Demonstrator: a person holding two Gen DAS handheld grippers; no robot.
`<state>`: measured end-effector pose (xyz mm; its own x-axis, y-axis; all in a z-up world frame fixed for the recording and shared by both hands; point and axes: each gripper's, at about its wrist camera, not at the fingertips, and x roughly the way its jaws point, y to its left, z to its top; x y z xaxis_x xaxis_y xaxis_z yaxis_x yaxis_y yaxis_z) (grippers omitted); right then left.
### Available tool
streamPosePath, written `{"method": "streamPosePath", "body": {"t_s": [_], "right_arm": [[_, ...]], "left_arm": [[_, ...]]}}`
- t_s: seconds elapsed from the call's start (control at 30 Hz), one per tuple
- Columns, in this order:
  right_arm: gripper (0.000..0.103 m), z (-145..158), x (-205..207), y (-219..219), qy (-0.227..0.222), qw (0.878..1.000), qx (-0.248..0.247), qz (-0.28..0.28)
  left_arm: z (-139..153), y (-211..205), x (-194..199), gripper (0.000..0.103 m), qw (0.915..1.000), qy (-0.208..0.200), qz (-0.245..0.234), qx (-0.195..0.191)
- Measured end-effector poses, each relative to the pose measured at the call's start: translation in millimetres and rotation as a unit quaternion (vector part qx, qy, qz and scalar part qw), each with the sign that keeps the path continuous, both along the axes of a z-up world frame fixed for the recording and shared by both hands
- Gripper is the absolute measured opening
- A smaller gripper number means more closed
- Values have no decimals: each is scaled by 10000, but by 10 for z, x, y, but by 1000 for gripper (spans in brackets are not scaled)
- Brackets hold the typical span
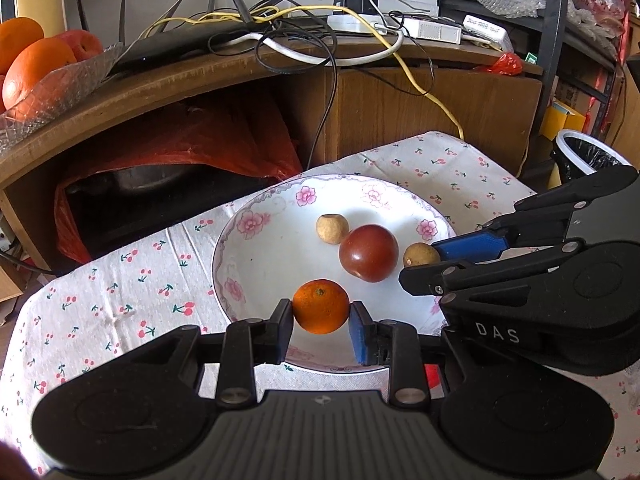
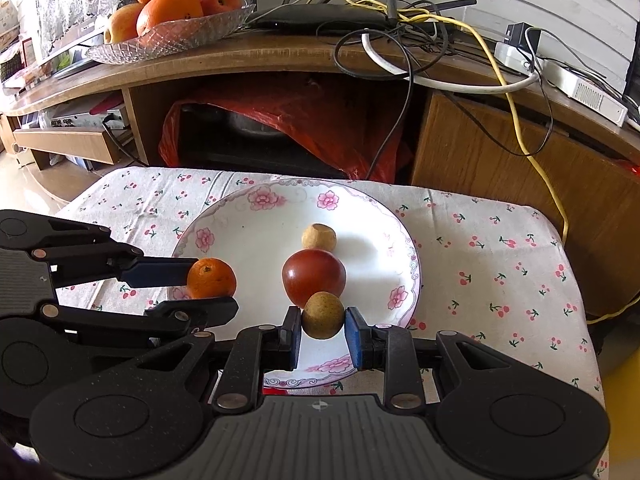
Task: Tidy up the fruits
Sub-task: 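Open the left tool to drop the mandarin in the bowl while the right tool releases its brown fruit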
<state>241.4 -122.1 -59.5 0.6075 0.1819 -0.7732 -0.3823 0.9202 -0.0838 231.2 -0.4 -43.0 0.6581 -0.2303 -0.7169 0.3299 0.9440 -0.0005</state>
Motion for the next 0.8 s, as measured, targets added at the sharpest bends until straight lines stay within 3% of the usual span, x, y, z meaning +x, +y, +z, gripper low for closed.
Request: {"method": "streamPosePath", "body": {"t_s": [0.8], "right_arm": [[27,22,-17,-60,-89,9999,127,-29]], "left_arm": [[111,52,-89,48,9999,-103,14,-58]]}}
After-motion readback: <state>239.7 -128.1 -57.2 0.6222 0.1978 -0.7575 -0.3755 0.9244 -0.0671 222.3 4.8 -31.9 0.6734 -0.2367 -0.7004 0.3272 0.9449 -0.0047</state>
